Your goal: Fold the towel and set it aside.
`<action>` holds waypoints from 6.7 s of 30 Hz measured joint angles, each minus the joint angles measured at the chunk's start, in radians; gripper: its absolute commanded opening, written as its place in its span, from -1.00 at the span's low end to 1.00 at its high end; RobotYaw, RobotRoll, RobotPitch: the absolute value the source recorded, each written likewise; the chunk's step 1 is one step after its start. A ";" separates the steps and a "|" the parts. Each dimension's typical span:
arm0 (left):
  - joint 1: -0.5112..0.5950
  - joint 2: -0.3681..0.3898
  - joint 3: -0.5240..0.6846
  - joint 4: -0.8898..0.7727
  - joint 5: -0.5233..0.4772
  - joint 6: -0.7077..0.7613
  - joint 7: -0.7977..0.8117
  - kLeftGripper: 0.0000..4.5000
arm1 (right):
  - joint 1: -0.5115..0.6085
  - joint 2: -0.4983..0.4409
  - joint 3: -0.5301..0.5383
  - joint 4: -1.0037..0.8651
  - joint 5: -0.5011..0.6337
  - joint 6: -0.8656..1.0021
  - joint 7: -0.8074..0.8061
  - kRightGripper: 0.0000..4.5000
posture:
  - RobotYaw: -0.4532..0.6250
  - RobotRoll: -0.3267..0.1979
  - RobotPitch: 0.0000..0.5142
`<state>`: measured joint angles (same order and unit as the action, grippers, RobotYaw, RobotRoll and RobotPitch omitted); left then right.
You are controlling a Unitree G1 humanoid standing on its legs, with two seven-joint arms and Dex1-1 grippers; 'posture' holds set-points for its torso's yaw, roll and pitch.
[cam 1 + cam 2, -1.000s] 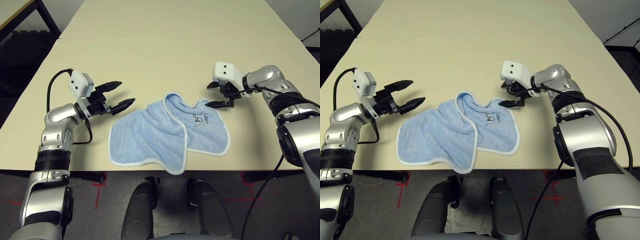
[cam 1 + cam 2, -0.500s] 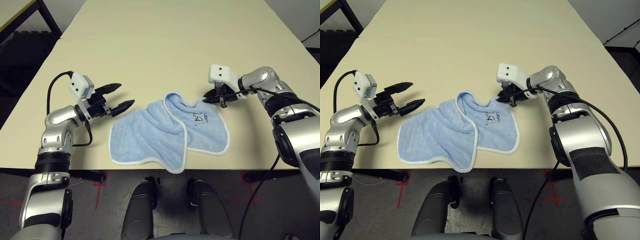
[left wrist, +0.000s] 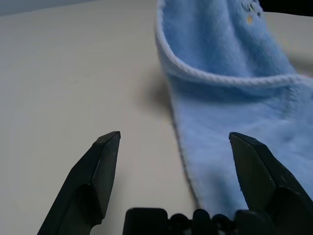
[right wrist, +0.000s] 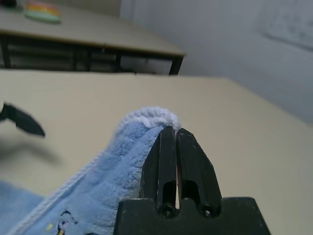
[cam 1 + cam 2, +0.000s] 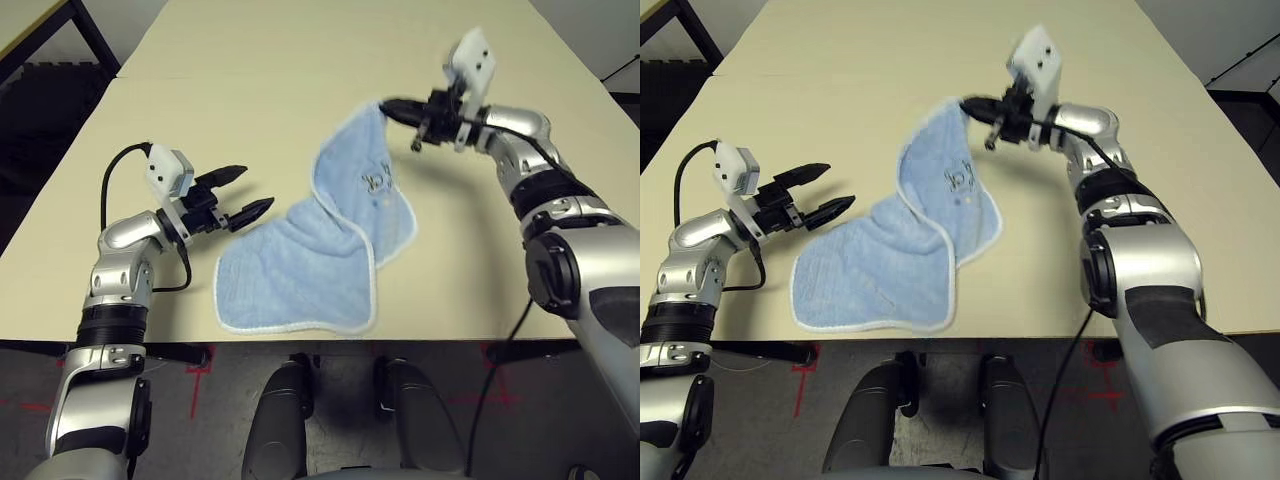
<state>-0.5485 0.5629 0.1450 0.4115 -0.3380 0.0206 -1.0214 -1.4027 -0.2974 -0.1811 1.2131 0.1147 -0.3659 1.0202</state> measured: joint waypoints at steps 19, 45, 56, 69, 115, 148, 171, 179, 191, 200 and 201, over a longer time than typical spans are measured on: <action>-0.012 -0.076 -0.020 -0.011 0.001 0.008 0.042 1.00 | -0.246 0.015 -0.115 -0.054 0.190 0.155 -0.143 -0.99 | -0.29 0.25 -0.37; -0.011 -0.152 -0.063 -0.093 0.005 0.015 0.115 1.00 | -0.472 0.032 -0.184 -0.040 0.218 0.353 -0.535 -0.99 | -0.26 0.25 -0.32; 0.005 -0.192 -0.079 -0.148 0.005 0.044 0.161 1.00 | -0.333 0.184 -0.180 -0.184 0.299 0.573 -0.495 -0.99 | -0.23 0.25 -0.30; -0.041 -0.216 -0.099 -0.145 0.007 0.048 0.170 1.00 | -0.388 0.063 -0.224 -0.264 0.383 0.614 -0.503 -0.99 | -0.30 0.25 -0.31; -0.164 -0.318 -0.119 0.076 0.097 -0.083 0.160 1.00 | -0.317 0.108 -0.219 -0.400 0.497 0.832 -0.492 -0.99 | -0.20 0.25 -0.25; -0.442 -0.425 -0.107 0.305 0.084 -0.042 0.267 1.00 | -0.284 0.019 -0.198 -0.585 0.571 0.954 -0.520 -0.99 | -0.36 0.25 -0.21; -0.628 -0.556 -0.058 0.581 0.045 -0.113 0.097 1.00 | -0.239 0.065 -0.181 -0.620 0.582 0.979 -0.541 -0.99 | -0.42 0.25 -0.17; -0.546 -0.542 -0.102 0.536 0.049 -0.039 -0.030 1.00 | -0.244 0.086 -0.182 -0.548 0.572 0.932 -0.524 -0.99 | -0.35 0.25 -0.17; -0.215 -0.254 -0.086 0.222 0.181 0.005 0.273 1.00 | -0.238 0.094 -0.157 -0.546 0.541 0.904 -0.521 -0.99 | -0.23 0.25 -0.14; -0.028 -0.244 -0.122 -0.391 0.048 0.424 0.298 1.00 | -0.230 0.112 -0.146 -0.543 0.528 0.894 -0.520 -0.99 | -0.19 0.25 -0.14; -0.032 -0.265 -0.124 -0.403 0.042 0.443 0.321 1.00 | -0.230 0.113 -0.146 -0.543 0.527 0.893 -0.520 -0.99 | -0.19 0.25 -0.14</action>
<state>-0.5808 0.2976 0.0213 0.0084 -0.2955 0.4636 -0.7008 -1.6325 -0.1842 -0.3276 0.6697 0.6416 0.5268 0.5002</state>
